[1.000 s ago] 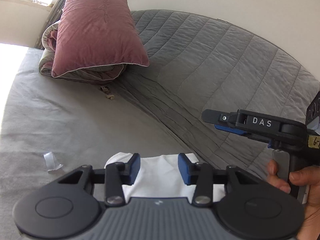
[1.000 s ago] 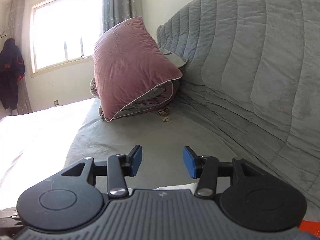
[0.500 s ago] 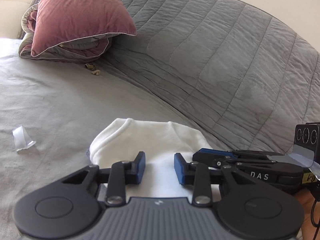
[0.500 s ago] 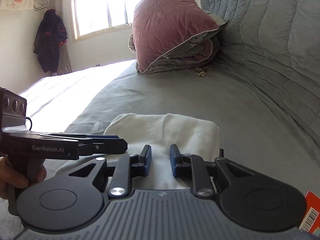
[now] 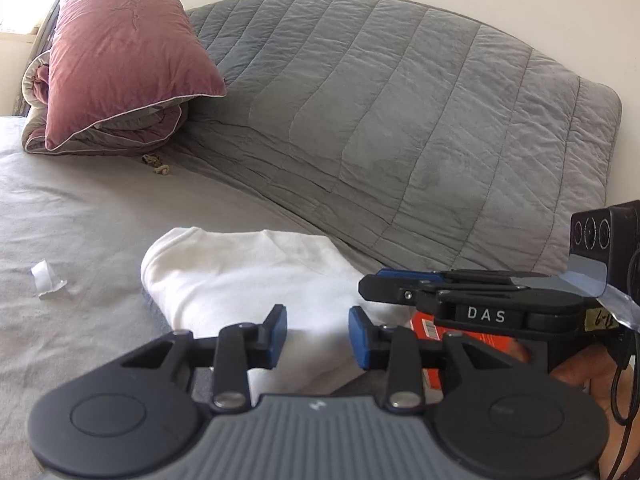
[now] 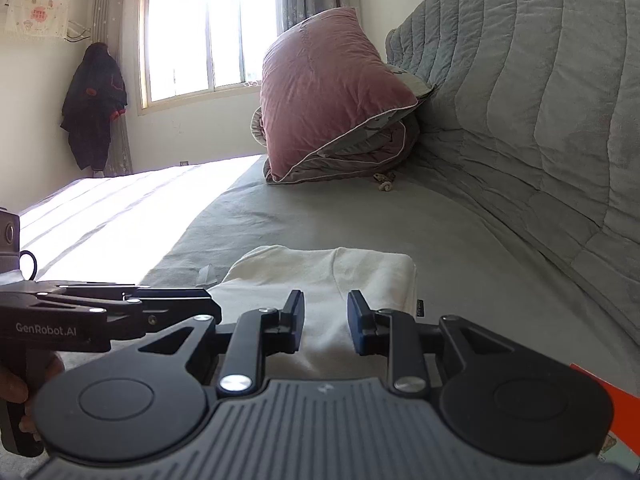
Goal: Fold clothes
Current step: 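Press the sweatshirt flat onto the stack with both grippers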
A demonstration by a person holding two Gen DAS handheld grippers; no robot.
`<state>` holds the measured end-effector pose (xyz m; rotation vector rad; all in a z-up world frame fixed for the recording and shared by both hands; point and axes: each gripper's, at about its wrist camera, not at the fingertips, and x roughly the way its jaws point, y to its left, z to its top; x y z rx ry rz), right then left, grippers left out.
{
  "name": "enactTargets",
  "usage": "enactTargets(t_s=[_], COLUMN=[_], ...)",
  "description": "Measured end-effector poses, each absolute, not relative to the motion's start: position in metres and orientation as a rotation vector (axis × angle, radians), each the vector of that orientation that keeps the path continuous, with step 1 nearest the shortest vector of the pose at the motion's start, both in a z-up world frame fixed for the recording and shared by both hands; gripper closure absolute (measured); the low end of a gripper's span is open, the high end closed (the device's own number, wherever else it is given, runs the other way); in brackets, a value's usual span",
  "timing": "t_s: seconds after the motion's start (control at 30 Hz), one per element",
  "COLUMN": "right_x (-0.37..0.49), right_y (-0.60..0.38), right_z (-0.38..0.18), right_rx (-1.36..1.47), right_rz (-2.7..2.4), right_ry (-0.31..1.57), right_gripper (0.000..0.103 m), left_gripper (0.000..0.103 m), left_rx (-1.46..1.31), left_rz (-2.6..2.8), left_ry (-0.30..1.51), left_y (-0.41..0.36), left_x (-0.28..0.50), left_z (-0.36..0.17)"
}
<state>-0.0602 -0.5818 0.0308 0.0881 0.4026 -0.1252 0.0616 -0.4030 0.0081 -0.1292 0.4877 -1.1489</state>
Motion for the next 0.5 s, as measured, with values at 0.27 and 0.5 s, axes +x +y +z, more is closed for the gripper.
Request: enactTargets(t_s=[0.27,0.5], right_x=[-0.062,-0.076], right_y=[-0.562,-0.544], right_z=[0.042,0.063], right_rx=[0.031,0.036], right_rz=[-0.177,-0.219], right_ry=[0.486,0.514], right_gripper=[0.074,0.058], left_gripper=[0.066,0.059], left_rx=[-0.064,-0.043], left_rz=[-1.095,-1.014], left_ry=[0.543,0.63], left_y=[-0.4,-0.383], left_x=[0.046,0.031], left_z=[0.033,0.064])
